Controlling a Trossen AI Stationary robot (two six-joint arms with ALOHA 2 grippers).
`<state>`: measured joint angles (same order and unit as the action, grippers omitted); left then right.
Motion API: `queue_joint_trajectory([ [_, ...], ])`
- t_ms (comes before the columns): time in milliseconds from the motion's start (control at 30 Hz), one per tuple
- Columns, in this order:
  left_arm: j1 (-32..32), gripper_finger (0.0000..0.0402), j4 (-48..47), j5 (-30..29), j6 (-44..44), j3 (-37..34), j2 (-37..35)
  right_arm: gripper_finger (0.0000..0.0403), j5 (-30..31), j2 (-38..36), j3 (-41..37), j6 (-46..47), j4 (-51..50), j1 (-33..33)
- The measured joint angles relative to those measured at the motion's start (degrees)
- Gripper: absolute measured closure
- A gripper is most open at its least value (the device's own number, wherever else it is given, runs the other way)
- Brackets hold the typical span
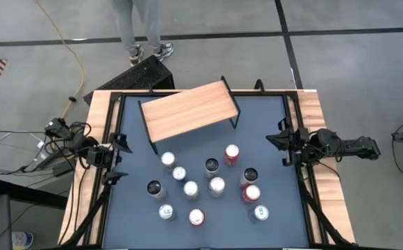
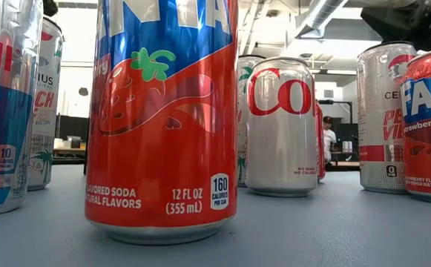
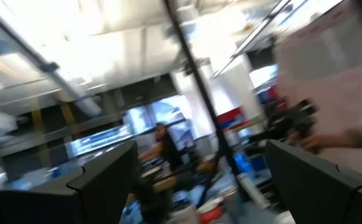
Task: Place canned beverage on shelf
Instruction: Put the left white pink soda can on the shelf
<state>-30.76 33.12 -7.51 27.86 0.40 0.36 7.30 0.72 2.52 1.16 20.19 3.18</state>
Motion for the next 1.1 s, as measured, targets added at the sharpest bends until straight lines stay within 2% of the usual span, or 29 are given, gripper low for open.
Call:
queue_joint_trajectory([
  [133,0.0,0.0058,1.2,9.9,-2.2,0.0,0.0,0.0403,0.8,0.0,0.1,-0.1,0.2,-0.4],
  [233,0.0,0.0058,-0.3,22.2,-7.9,0.0,0.0,0.0403,0.8,0.0,0.1,-0.1,0.1,-0.7],
  [300,0.0,0.0058,-2.2,28.9,-8.8,0.0,0.0,0.0403,0.9,0.0,0.1,-0.1,-0.2,-1.1],
  [433,0.0,0.0058,-2.6,36.9,-9.3,0.0,0.0,0.0403,0.9,0.0,0.1,1.0,-0.2,-2.0],
  [600,-0.1,0.0058,-2.9,41.6,-15.3,0.0,0.0,0.0403,0.9,0.0,0.2,3.3,-0.1,-2.6],
  [667,-0.3,0.0058,-1.5,37.2,-15.4,0.0,0.0,0.0403,0.9,0.0,0.2,3.3,-0.1,-2.6],
  [867,-0.4,0.0058,-1.2,7.3,-15.2,0.0,0.0,0.0403,0.9,0.0,0.2,3.3,-0.5,-2.6],
  [1100,-0.4,0.0058,2.6,-17.1,-14.8,0.3,0.0,0.0403,0.9,0.0,0.2,3.4,-2.3,-2.6],
])
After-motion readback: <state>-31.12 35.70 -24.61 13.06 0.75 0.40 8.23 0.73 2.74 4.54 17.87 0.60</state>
